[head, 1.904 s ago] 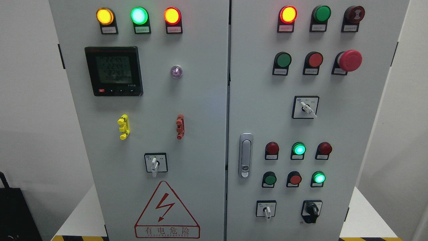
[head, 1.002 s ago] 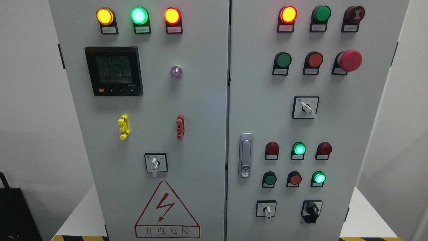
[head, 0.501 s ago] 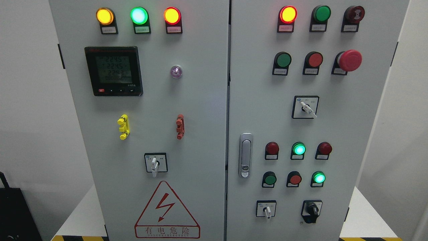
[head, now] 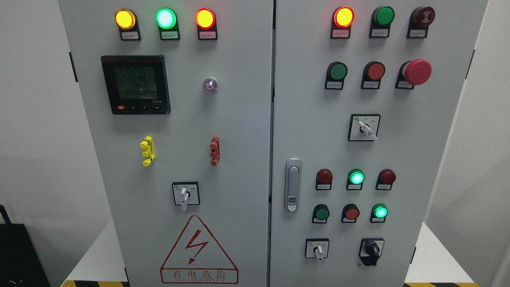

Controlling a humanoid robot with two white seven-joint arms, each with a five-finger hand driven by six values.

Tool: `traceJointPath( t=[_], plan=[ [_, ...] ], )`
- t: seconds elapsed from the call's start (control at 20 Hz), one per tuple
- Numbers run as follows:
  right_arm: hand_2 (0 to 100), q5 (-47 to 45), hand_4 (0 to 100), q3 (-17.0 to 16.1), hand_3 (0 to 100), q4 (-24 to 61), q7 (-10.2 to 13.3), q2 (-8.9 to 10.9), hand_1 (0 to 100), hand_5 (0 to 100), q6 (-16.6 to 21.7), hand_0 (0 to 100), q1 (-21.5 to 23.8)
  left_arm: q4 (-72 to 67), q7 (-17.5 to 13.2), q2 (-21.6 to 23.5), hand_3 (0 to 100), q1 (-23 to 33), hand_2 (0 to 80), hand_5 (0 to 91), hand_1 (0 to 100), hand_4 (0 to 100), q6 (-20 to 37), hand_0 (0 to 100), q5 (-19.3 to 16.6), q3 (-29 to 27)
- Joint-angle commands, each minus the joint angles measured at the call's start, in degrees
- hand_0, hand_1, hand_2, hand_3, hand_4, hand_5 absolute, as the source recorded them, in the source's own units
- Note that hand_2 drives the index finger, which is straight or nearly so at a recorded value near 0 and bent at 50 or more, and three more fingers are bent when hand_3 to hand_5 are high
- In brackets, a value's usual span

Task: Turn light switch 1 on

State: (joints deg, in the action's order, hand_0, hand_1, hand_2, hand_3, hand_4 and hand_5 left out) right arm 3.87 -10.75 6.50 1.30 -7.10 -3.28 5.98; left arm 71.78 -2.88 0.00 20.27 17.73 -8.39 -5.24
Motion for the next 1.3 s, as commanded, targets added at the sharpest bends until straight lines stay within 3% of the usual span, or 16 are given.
traceJointPath(
  t=[0.0, 0.2, 0.45, 0.65, 0.8, 1.05, 1.25],
  plan=[
    [0, 0.0, 0, 0.0, 0, 0.0, -0.1, -0.01, 0, 0, 0.0, 0, 0.0, 26.6, 0.4, 0.4, 57, 0.0, 30.3, 44.8, 4, 69, 0.2, 24, -0.4, -2.9],
    [0, 0.0, 0, -0.1, 0, 0.0, -0.1, -0.01, 0, 0, 0.0, 0, 0.0, 28.3, 1.2, -0.2, 68, -0.5, 40.3, 68.4, 17, 81, 1.1, 20, -0.2, -2.3],
    [0, 0.0, 0, -0.1, 0, 0.0, -0.1, -0.01, 0, 0, 0.0, 0, 0.0, 31.6, 3.7, -1.0, 80, -2.3, 48.0, 80.3, 24, 91, 0.6, 14, -0.2, -2.0],
    [0, 0.0, 0, -0.1, 0, 0.0, -0.1, -0.02, 0, 0, 0.0, 0, 0.0, 36.5, 3.8, -2.1, 84, -5.0, 49.3, 85.1, 29, 94, 0.4, 12, -1.4, -1.1],
    [0, 0.0, 0, 0.0, 0, 0.0, -0.1, -0.01, 0, 0, 0.0, 0, 0.0, 38.8, 4.5, -2.8, 90, -6.7, 50.8, 86.4, 31, 97, -1.3, 8, -6.0, 1.4],
    [0, 0.0, 0, -0.1, 0, 0.0, -0.1, -0.02, 0, 0, 0.0, 0, 0.0, 39.8, 12.1, -3.8, 95, -9.2, 52.7, 87.1, 41, 100, -5.9, 0, -9.0, 7.2],
    [0, 0.0, 0, -0.1, 0, 0.0, -0.1, -0.02, 0, 0, 0.0, 0, 0.0, 39.8, 14.4, -4.3, 97, -11.1, 53.3, 87.3, 44, 100, -8.8, 0, -11.2, 9.5]
  ],
)
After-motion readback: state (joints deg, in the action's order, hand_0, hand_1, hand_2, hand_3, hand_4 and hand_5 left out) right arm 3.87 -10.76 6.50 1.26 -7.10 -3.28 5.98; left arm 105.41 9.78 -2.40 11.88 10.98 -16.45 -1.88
